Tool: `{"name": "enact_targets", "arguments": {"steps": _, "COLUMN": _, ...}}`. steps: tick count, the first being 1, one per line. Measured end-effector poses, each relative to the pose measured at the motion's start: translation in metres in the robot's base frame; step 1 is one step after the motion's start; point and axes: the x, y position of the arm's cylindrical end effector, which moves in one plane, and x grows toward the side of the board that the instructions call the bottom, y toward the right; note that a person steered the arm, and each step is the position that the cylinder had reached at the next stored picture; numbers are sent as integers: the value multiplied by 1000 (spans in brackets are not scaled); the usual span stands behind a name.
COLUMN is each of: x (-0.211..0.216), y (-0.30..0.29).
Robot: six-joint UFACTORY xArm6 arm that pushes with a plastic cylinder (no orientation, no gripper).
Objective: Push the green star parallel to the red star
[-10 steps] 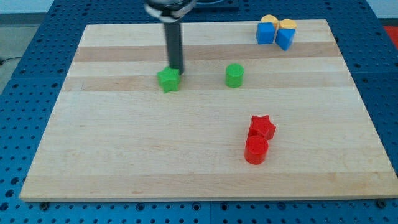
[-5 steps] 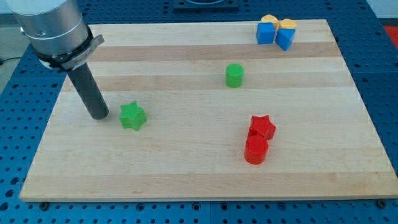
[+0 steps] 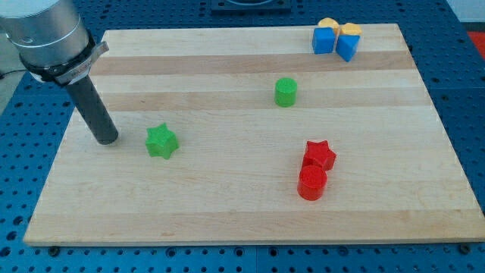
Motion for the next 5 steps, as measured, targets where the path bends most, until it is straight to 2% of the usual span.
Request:
{"name": "enact_targets", "arguments": {"steps": 3, "x": 11, "y": -15}}
{"name": "enact_targets", "arguments": {"steps": 4, "x": -34, "y": 43}}
{"name": "enact_targets", "arguments": {"steps": 5, "x": -49, "y": 86}}
